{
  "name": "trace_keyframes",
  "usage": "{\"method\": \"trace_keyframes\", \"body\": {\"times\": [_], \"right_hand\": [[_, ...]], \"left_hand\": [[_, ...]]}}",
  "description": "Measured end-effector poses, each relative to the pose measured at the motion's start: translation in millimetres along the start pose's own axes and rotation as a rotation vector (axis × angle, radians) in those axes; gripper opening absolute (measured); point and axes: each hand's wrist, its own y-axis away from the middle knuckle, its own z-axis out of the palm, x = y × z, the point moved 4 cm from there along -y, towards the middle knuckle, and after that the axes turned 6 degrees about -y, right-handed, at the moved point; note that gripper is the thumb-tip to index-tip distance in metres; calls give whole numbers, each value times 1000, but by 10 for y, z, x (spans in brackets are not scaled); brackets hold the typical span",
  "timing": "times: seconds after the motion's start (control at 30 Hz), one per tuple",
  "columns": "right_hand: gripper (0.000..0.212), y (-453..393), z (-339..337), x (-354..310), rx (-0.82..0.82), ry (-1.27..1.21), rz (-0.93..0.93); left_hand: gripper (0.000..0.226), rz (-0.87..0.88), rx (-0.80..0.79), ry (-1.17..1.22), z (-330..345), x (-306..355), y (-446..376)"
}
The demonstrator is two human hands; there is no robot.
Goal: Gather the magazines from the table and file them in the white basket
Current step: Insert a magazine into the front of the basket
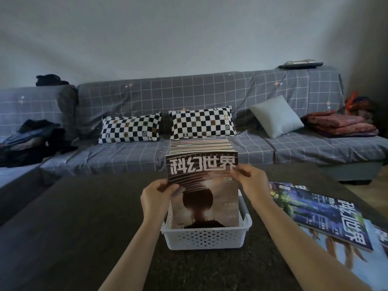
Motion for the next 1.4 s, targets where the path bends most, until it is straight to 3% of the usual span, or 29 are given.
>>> {"method": "trace_keyframes", "body": {"times": [0.13,0.33,0.63,0.9,1.0,1.23,1.4], "right_hand": [[23,15,-55,190,64,55,19],[21,0,-55,188,72,93,-17],[27,12,26,257,101,-33,67],[29,93,-8,194,201,-21,-40],[40,140,-23,189,235,-2,-88],[50,408,185,513,49,206,8],[52,433,225,498,64,160,51]], "left_hand": [[12,12,23,-33,36,-77,-15],[9,51,61,-37,91,-35,-26],[13,-19,154,125,54,-140,-6],[15,-90,71,148,113,-209,2],[14,-78,101,112,113,-219,42],[29,-47,126,3,209,-336,176],[35,-77,122,1,245,-366,215]]}}
